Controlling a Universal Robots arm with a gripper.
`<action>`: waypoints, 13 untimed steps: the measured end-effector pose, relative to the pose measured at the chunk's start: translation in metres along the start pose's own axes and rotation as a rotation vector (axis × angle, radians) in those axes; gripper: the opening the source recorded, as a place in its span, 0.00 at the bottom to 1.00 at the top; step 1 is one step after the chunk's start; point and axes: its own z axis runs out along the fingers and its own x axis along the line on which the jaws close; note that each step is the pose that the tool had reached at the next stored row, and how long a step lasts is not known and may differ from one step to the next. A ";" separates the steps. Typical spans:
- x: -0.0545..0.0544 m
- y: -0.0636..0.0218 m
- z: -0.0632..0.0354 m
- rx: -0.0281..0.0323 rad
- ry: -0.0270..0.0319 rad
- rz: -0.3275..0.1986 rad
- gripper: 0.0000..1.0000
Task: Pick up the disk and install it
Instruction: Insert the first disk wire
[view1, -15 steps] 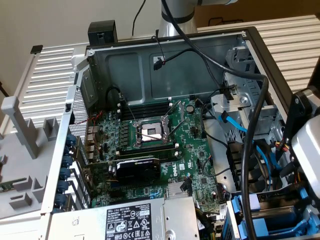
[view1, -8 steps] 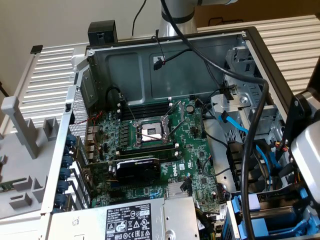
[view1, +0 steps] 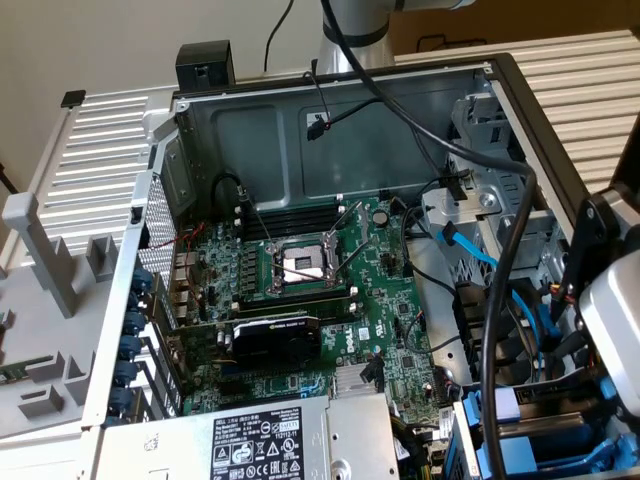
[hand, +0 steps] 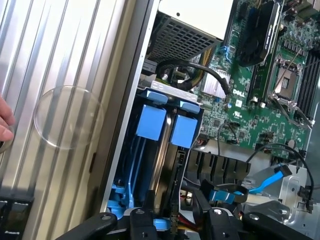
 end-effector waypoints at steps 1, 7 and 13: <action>0.000 0.0001 0.0003 -0.0009 -0.0008 0.000 0.43; 0.000 -0.0001 0.0020 -0.0037 -0.0067 0.000 0.43; -0.001 -0.0014 0.0023 -0.0069 -0.0075 0.000 0.43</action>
